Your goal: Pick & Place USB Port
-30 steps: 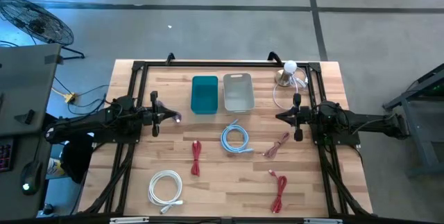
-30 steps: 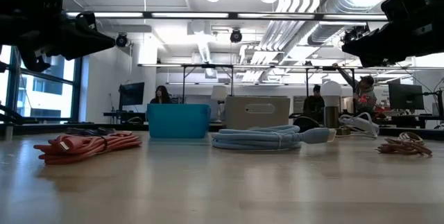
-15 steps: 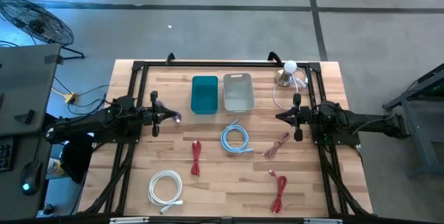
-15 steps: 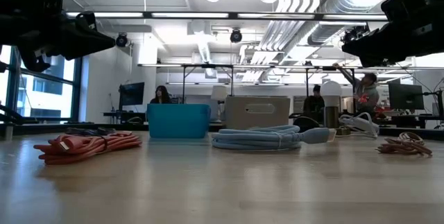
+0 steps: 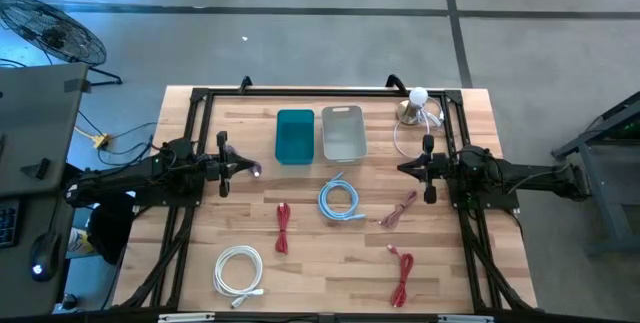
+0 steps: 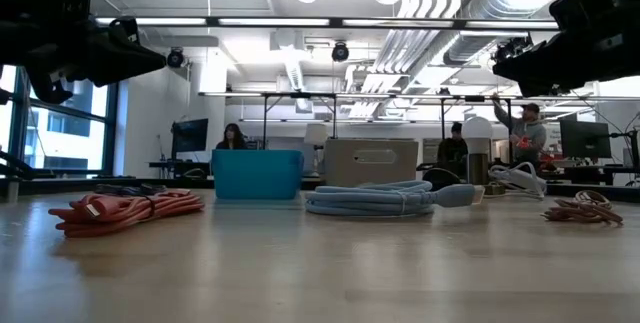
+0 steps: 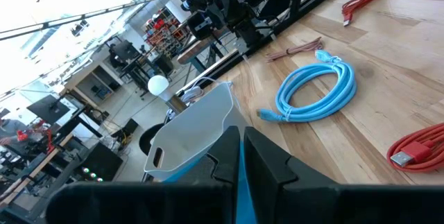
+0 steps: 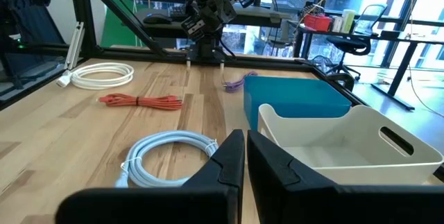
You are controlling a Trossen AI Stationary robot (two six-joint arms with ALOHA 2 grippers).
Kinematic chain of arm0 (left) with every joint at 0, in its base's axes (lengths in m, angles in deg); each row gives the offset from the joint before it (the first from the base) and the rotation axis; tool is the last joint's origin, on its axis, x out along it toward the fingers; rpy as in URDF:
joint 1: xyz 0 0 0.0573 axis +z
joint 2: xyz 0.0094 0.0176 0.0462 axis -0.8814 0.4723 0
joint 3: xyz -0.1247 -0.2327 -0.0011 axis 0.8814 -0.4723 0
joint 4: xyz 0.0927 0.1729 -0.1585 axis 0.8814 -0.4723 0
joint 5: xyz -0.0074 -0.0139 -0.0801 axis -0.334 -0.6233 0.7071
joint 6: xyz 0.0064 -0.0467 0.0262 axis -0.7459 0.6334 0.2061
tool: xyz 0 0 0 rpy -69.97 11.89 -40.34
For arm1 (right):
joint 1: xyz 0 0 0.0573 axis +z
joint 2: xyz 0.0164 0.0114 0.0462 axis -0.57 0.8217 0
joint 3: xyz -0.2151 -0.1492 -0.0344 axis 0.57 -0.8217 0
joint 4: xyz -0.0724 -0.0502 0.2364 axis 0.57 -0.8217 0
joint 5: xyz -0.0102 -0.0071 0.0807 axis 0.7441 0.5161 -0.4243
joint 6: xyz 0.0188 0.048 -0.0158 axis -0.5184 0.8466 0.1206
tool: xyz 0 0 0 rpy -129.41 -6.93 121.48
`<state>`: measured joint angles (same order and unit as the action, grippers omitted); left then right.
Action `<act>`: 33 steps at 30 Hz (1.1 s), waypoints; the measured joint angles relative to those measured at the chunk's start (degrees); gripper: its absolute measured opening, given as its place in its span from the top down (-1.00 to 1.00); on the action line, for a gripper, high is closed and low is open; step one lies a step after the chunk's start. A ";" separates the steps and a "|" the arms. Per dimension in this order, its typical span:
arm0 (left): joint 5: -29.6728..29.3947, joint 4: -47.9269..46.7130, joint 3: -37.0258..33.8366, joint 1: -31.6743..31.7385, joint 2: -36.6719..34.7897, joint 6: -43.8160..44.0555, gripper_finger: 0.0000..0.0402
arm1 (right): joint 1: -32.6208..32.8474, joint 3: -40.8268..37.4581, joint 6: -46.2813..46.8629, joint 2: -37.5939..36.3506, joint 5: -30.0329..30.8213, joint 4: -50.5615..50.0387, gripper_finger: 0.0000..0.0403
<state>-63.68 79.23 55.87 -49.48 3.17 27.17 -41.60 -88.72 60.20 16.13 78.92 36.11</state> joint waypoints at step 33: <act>-0.01 0.60 -0.06 0.02 0.00 -0.21 0.91 | -0.01 3.12 -3.76 0.03 11.26 2.50 0.94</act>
<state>-63.69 79.83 55.82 -49.46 3.17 26.96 -41.61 -85.59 56.44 16.16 90.18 38.61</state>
